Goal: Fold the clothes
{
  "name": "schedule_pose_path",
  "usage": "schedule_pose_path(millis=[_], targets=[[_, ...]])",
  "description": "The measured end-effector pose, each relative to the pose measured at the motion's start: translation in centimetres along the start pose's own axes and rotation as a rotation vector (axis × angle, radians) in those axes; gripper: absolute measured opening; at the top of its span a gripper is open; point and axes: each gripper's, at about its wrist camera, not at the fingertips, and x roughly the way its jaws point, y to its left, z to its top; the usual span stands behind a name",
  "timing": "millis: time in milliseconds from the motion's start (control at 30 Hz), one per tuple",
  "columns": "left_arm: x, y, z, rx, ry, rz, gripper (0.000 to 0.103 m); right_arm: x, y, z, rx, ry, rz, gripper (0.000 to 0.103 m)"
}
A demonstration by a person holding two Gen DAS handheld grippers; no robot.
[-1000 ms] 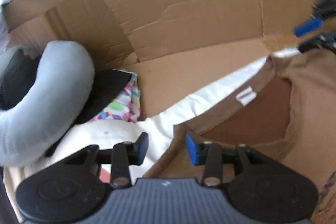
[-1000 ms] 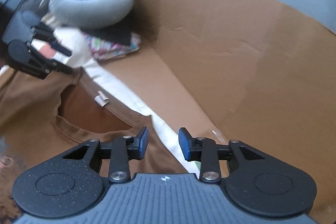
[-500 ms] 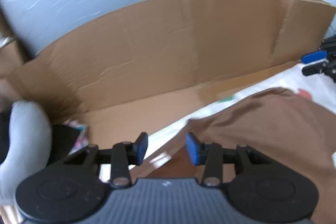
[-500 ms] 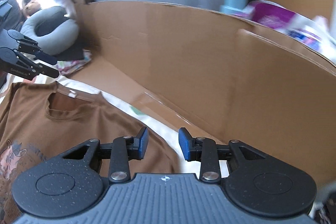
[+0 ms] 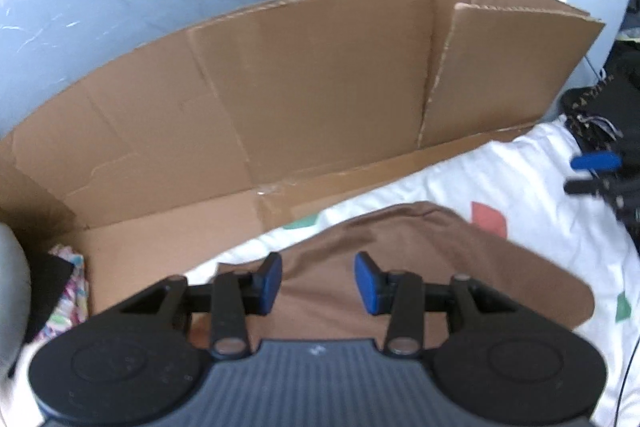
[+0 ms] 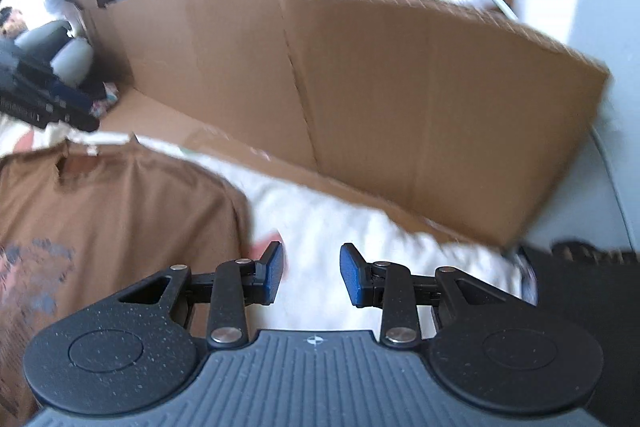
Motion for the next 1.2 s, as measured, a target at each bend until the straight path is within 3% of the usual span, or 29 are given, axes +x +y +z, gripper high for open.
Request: schedule_pose_path(millis=[167,300,433,600,833,900,933,1033,1200], targets=[[1.2,-3.5,-0.2,0.032,0.038,-0.057,0.043,0.4,0.2,-3.3,0.018,0.048,-0.036,0.038],[2.0,-5.8,-0.6,0.074,0.060,-0.098,0.043,0.8,1.7,-5.1,-0.032,0.079,-0.016,0.038],[2.7,-8.0,-1.0,0.116,0.081,-0.137,0.042,0.7,1.6,-5.9,0.028,0.103,0.029,0.038],[2.9,-8.9,-1.4,0.151,0.085,-0.146,0.042,0.1,1.0,-6.9,0.128,0.112,0.108,0.038],[3.8,-8.6,-1.8,0.149,0.128,-0.147,0.042,2.7,1.2,-8.2,0.191,0.192,0.161,0.038],[4.1,-8.3,-1.7,0.139,0.132,-0.140,0.042,2.9,1.5,-8.0,0.181,0.200,0.192,0.021],[4.0,-8.1,-1.7,0.134,0.131,-0.137,0.042,2.8,1.8,-7.8,0.170,0.202,0.201,0.007],[3.8,-7.5,-1.6,0.122,0.126,-0.128,0.042,1.8,2.4,-6.8,0.166,0.190,0.221,0.004],[3.5,-6.4,-1.4,0.109,0.120,-0.114,0.043,0.1,4.3,-4.7,0.228,0.120,0.347,0.004]])
